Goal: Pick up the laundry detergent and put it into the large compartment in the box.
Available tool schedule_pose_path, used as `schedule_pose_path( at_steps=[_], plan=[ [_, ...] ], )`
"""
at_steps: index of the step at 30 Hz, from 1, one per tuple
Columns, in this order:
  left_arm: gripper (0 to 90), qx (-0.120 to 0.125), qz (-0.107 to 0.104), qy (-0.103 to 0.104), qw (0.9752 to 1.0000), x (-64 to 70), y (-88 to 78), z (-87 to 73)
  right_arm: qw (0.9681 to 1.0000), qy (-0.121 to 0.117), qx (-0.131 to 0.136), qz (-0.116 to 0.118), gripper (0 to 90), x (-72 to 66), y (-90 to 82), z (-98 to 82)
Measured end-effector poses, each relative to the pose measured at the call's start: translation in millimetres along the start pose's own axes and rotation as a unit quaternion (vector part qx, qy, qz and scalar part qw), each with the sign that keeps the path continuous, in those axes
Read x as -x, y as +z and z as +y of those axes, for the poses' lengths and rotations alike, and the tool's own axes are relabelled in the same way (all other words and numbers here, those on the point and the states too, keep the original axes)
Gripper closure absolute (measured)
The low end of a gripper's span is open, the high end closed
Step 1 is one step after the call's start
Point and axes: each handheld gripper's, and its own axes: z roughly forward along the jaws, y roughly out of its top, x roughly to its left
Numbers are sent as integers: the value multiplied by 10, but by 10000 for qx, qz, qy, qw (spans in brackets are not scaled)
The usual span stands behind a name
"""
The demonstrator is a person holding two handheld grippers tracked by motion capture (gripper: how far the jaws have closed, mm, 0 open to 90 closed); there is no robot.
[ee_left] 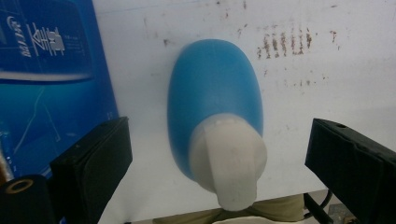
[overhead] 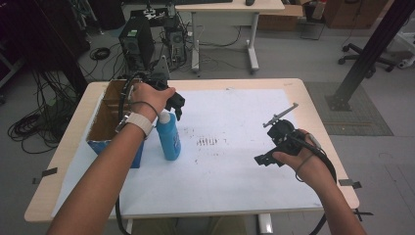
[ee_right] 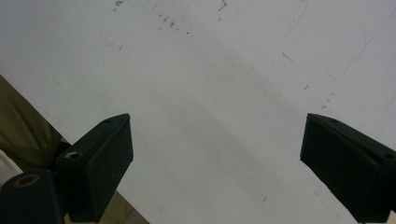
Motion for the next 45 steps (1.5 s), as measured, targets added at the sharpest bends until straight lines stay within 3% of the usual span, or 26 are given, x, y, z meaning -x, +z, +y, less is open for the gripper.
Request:
schedule_pose_path(
  at_steps=[45],
  plan=[
    [88,-176,37,-99,9998,-15,426,41,10000,54,-54,47,94,25,71,-32]
  ],
)
